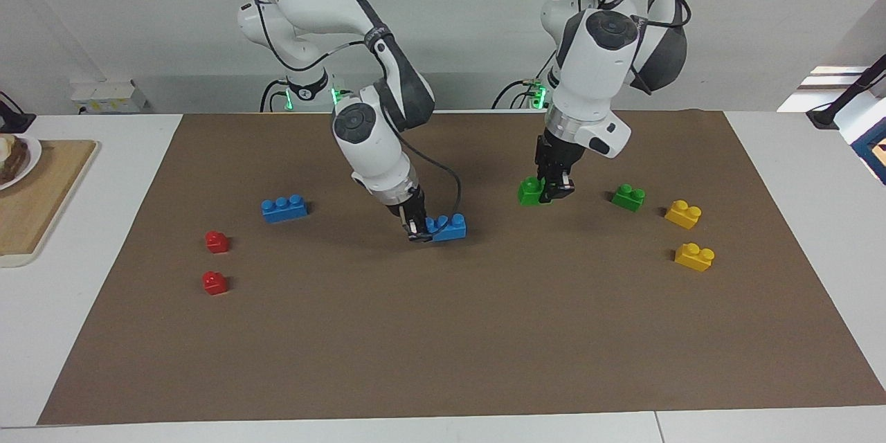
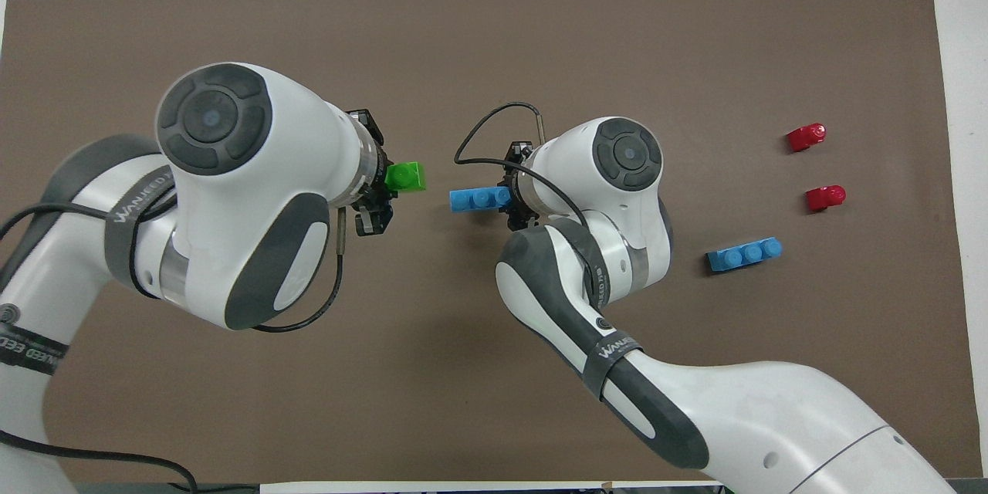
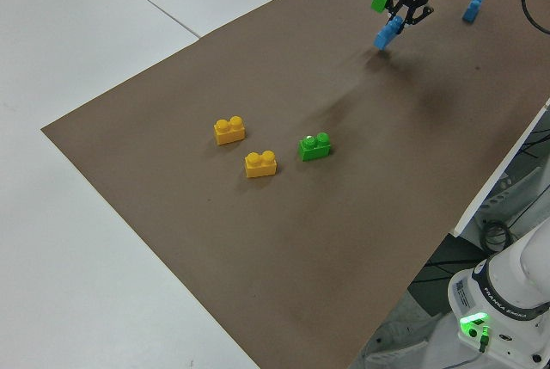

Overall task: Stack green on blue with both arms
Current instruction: 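Press the green brick onto the blue brick between both grippers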

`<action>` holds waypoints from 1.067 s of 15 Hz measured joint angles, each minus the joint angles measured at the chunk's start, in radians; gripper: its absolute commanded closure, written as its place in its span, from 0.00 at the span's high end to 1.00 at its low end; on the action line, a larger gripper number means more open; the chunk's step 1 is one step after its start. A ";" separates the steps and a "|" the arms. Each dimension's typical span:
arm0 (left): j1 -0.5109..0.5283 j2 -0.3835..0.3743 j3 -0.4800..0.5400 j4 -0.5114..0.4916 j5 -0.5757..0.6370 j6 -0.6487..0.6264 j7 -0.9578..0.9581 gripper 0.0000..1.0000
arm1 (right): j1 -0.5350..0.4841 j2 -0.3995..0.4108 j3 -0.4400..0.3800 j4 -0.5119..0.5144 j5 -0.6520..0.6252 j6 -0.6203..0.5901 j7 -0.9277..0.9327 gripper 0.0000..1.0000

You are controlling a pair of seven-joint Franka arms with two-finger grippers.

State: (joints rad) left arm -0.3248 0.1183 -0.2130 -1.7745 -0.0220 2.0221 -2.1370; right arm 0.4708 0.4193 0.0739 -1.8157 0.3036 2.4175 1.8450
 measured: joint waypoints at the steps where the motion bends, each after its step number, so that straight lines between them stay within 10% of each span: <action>1: -0.021 0.001 0.000 -0.012 0.000 0.016 -0.030 0.00 | 0.008 0.008 0.000 -0.002 0.000 0.011 0.036 0.00; 16: -0.088 0.022 0.003 -0.110 0.014 0.159 -0.077 0.00 | 0.008 0.026 -0.011 -0.053 0.000 0.070 0.075 0.00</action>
State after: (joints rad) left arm -0.4130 0.1401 -0.2099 -1.8843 -0.0076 2.1812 -2.2142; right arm 0.4784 0.4449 0.0634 -1.8685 0.3035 2.4876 1.9201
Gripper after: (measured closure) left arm 0.656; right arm 0.656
